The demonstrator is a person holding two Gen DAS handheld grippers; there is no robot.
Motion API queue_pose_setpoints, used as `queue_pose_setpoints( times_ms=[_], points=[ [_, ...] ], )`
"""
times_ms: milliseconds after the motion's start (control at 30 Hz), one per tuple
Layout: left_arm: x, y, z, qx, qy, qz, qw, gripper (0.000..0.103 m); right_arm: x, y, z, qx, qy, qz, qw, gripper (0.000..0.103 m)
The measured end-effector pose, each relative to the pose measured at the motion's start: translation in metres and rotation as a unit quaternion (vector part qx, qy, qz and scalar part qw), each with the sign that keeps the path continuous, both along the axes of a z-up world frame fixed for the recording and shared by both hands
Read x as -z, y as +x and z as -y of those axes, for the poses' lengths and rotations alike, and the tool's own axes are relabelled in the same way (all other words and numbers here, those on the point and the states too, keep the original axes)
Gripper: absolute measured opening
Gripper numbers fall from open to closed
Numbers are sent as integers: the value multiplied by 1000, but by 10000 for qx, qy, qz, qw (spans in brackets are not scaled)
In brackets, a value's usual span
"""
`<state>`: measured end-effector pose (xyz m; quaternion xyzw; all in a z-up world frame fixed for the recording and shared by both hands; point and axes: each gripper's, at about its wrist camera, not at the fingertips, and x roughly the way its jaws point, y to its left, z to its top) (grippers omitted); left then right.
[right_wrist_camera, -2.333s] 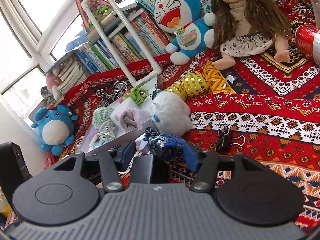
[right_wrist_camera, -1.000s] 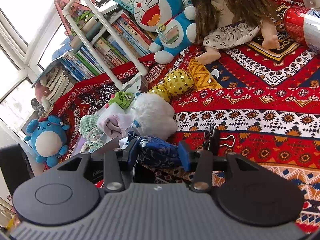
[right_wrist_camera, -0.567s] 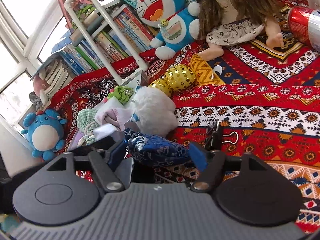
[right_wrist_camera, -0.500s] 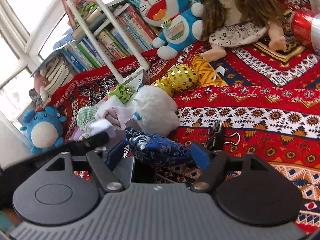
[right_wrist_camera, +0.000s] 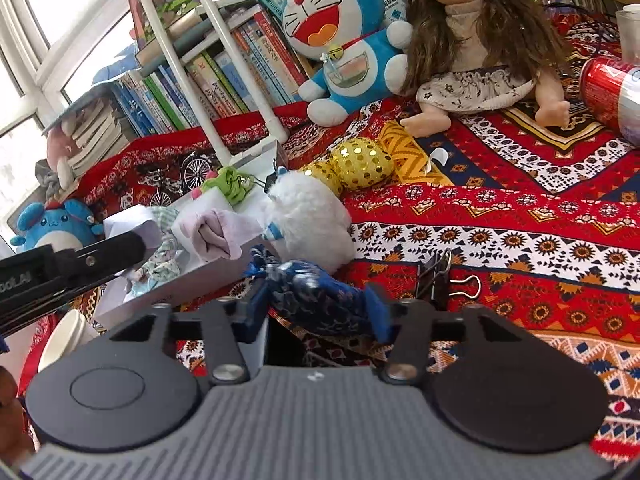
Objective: Organize soft objects
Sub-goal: 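Carry the paper and pouch over the tray and open both tools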
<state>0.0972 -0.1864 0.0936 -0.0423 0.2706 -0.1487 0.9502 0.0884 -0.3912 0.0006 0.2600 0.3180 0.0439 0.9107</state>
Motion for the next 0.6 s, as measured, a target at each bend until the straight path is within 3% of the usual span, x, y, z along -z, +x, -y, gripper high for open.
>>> queue_pose_setpoints(
  times_ms=[333, 600],
  points=[
    [-20, -9, -35, 19, -225, 80, 9997, 24, -30, -12, -11, -58, -98, 316, 9994, 44],
    [-41, 1, -99, -452, -360, 286, 9979, 24, -62, -20, -15, -120, -172, 670, 9975, 44]
  ],
)
